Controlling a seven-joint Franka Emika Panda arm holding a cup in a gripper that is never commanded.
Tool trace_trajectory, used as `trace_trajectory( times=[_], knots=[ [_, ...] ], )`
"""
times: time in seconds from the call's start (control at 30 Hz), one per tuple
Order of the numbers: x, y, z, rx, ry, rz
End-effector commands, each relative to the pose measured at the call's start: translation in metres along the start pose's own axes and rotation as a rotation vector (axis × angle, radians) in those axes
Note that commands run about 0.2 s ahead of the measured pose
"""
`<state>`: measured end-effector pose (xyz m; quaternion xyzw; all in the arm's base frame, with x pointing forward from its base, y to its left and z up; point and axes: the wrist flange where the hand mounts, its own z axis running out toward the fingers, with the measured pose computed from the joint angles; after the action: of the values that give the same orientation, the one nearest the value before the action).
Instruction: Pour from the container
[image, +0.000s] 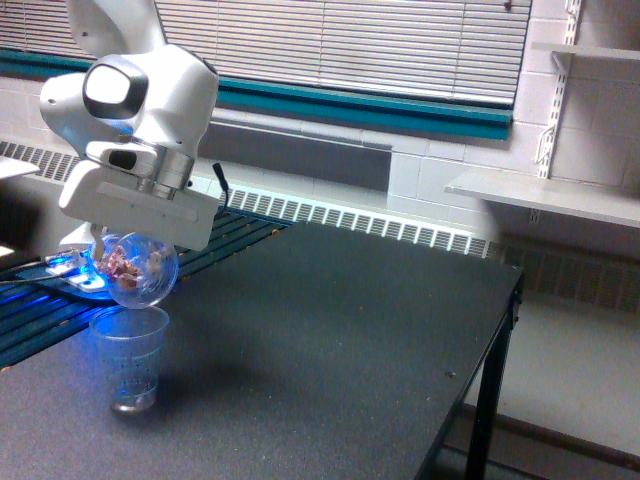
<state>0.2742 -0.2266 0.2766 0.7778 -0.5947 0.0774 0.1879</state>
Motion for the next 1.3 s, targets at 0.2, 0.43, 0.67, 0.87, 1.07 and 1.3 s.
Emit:
trace_trajectory(
  times=[0.2,0.43,0.67,0.87,1.07,1.3],
  knots=[
    [0.000,0.011,0.013,-0.059,-0.016,0.014],
    [0.000,0.015,0.021,-0.087,-0.033,0.010],
    [0.002,0.015,0.024,-0.116,-0.034,-0.003],
    [0.004,0.012,0.024,-0.126,-0.026,-0.017],
    [0.002,0.006,0.022,-0.139,-0.015,-0.041],
    [-0.003,-0.001,0.021,-0.157,-0.015,-0.079]
  ],
)
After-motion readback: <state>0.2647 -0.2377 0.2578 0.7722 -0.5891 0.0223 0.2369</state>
